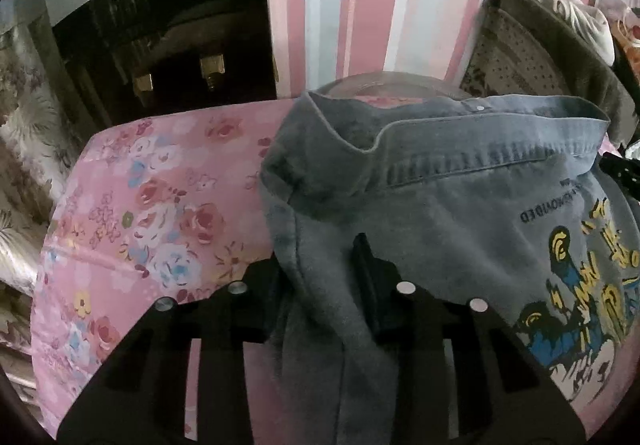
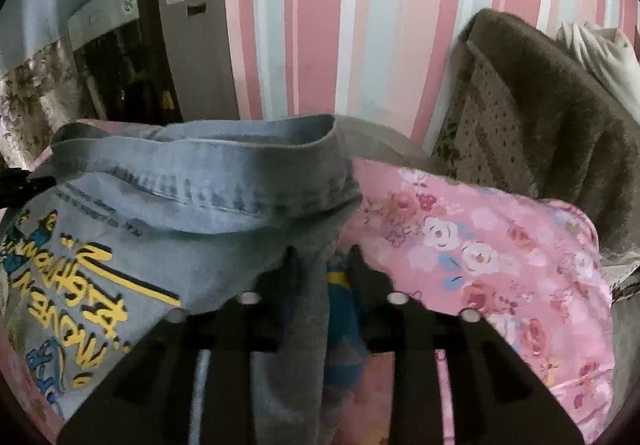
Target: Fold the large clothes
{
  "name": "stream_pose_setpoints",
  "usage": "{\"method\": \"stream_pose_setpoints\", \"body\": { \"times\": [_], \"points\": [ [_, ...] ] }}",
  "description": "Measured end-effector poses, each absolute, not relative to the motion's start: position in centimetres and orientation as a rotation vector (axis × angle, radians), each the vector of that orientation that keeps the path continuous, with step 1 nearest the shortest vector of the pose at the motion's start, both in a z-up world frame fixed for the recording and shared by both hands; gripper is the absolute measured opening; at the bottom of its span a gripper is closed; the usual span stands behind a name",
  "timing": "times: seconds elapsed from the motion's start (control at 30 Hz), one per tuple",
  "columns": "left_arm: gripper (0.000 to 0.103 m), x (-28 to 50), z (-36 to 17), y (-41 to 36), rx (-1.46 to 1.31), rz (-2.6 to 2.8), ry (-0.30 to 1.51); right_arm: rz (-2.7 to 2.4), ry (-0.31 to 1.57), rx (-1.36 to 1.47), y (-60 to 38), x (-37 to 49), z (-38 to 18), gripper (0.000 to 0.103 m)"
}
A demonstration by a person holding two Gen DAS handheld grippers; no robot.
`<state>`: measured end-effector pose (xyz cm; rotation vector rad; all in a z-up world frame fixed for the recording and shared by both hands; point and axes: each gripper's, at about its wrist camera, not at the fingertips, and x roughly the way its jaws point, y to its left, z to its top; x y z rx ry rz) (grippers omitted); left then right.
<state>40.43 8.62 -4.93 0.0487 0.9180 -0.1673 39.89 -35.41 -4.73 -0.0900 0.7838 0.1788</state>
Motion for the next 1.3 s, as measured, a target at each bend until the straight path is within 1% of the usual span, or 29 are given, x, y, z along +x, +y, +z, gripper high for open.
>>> {"method": "stream_pose_setpoints", "body": {
  "times": [0.03,0.07,0.1,0.13,0.17,0.2,0.37,0.4,0.43,0.5,0.57,0.6,0.63,0.67,0.7,0.73,0.77,0.8,0.83,0.9,0.93,0.97,1.03,1.2,1.23,1.27,1.3],
  "points": [
    [0.031,40.6,-5.0,8.7,0.036,-0.17,0.919,0.178,0.771,-0.091,-35.4,39.9,-4.8,0.034],
    [0.03,40.7,-5.0,8.7,0.025,-0.172,0.919,0.178,0.768,-0.096,-35.2,39.9,-4.8,0.027],
    [0.027,40.6,-5.0,8.9,0.01,-0.174,0.913,0.174,0.765,-0.108,-35.1,39.8,-4.9,0.02],
    [0.02,40.7,-4.9,9.1,0.003,-0.177,0.906,0.168,0.763,-0.116,-35.0,39.7,-4.9,0.016],
    [0.015,40.6,-4.7,9.2,-0.005,-0.184,0.895,0.162,0.749,-0.123,-34.9,39.5,-4.9,0.013],
    [0.008,40.4,-4.3,9.3,-0.01,-0.188,0.876,0.153,0.728,-0.131,-34.8,39.1,-4.7,0.013],
    [0.006,37.5,-0.8,9.0,-0.001,-0.207,0.655,0.122,0.558,-0.137,-34.9,36.2,-2.0,0.011],
    [0.006,37.4,-0.5,8.9,0.0,-0.2,0.642,0.119,0.551,-0.133,-34.9,36.0,-1.7,0.01],
    [0.006,37.8,-0.7,8.9,0.002,-0.195,0.663,0.11,0.583,-0.115,-35.2,36.4,-1.8,0.01],
    [0.007,39.3,-2.4,9.4,-0.023,-0.183,0.751,0.096,0.669,-0.009,-36.7,37.9,-3.0,0.011],
    [0.008,41.0,-4.8,10.1,-0.076,-0.198,0.872,0.094,0.748,0.074,-37.9,38.9,-4.4,0.013],
    [0.009,41.1,-5.1,10.3,-0.087,-0.2,0.887,0.096,0.766,0.098,-38.3,39.0,-4.7,0.014],
    [0.012,41.3,-5.1,10.4,-0.101,-0.2,0.9,0.097,0.781,0.108,-38.4,39.2,-4.8,0.016],
    [0.013,41.3,-5.0,10.4,-0.099,-0.192,0.903,0.091,0.782,0.111,-38.6,39.2,-4.7,0.02],
    [0.018,41.2,-5.1,10.2,-0.087,-0.183,0.904,0.092,0.775,0.11,-38.7,39.2,-4.6,0.021],
    [0.026,41.0,-5.1,10.0,-0.071,-0.163,0.893,0.102,0.771,0.1,-38.7,39.1,-4.5,0.023],
    [0.029,40.7,-5.0,9.9,-0.054,-0.149,0.883,0.107,0.767,0.096,-38.5,39.0,-4.5,0.025],
    [0.034,40.6,-5.0,9.8,-0.037,-0.136,0.875,0.113,0.762,0.095,-38.7,38.9,-4.5,0.025],
    [0.04,40.5,-5.0,9.9,-0.034,-0.127,0.873,0.122,0.756,0.098,-38.7,38.9,-4.4,0.026],
    [0.046,40.5,-4.9,10.2,-0.044,-0.11,0.872,0.135,0.749,0.103,-38.8,38.5,-3.9,0.026],
    [0.047,40.7,-4.6,10.4,-0.048,-0.111,0.872,0.138,0.74,0.1,-38.8,38.5,-3.7,0.029],
    [0.047,40.8,-4.4,10.5,-0.048,-0.11,0.868,0.143,0.729,0.089,-38.7,38.4,-3.3,0.036],
    [0.052,41.4,-3.8,10.5,-0.037,-0.111,0.86,0.153,0.714,0.061,-38.1,38.5,-2.8,0.045],
    [0.054,43.3,-3.6,9.1,0.067,-0.136,0.875,0.179,0.705,-0.004,-37.4,39.9,-1.9,0.046],
    [0.056,43.9,-3.7,8.7,0.092,-0.156,0.887,0.184,0.71,-0.046,-37.0,40.6,-1.7,0.052],
    [0.057,44.3,-3.7,8.4,0.111,-0.167,0.895,0.182,0.715,-0.08,-36.7,41.1,-1.6,0.056],
    [0.058,44.7,-3.6,8.0,0.137,-0.17,0.898,0.184,0.715,-0.107,-36.4,41.6,-1.5,0.056]
  ]
}}
